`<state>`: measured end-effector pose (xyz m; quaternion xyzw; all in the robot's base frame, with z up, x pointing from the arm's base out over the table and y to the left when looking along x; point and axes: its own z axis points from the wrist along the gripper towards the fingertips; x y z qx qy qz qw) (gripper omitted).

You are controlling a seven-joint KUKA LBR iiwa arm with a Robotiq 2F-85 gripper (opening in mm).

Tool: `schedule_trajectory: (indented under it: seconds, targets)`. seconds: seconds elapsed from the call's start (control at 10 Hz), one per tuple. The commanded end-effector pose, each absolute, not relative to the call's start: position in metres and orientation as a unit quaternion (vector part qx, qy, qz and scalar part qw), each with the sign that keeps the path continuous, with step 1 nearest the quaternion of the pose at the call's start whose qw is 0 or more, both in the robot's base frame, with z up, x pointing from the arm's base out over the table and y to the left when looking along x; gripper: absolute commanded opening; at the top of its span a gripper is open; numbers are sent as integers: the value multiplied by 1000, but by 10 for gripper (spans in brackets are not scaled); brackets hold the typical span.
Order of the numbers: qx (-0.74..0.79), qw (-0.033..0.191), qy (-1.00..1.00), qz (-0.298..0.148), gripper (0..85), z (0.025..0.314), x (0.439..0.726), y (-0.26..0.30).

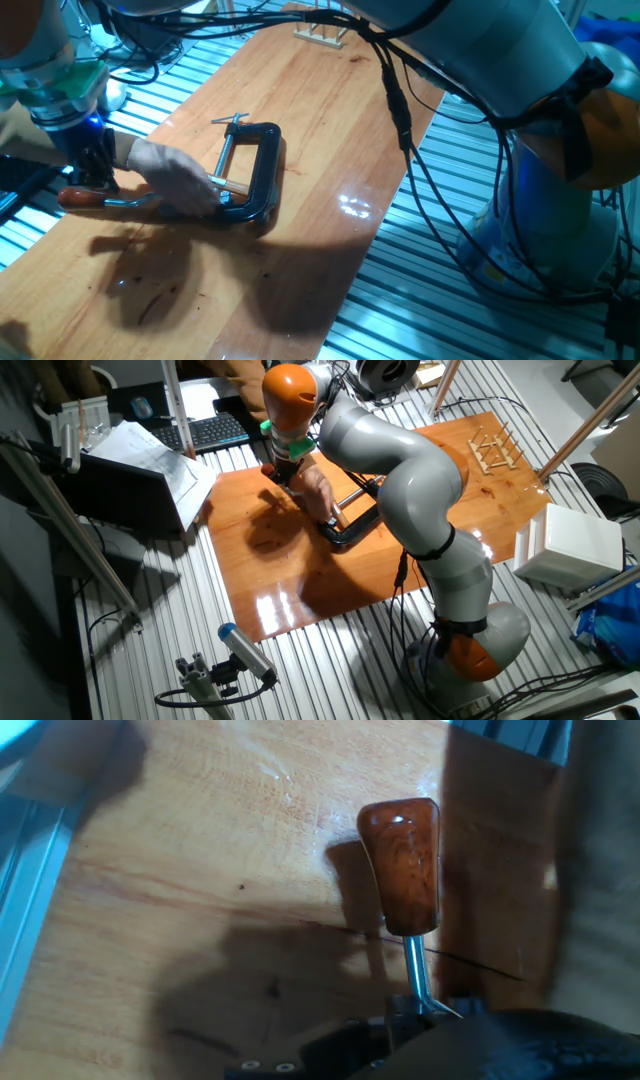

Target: Pull up the lever

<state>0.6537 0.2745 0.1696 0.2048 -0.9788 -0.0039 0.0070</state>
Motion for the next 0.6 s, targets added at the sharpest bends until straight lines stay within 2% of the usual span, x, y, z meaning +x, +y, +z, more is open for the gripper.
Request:
schedule_trajectory:
  seconds: [0.0, 0.3, 0.5]
  targets:
    - [208, 8, -978, -6, 0, 170, 653, 274]
    - [210, 23, -977, -9, 0, 171, 650, 275]
    - [207, 24, -978, -5, 0, 172, 650, 275]
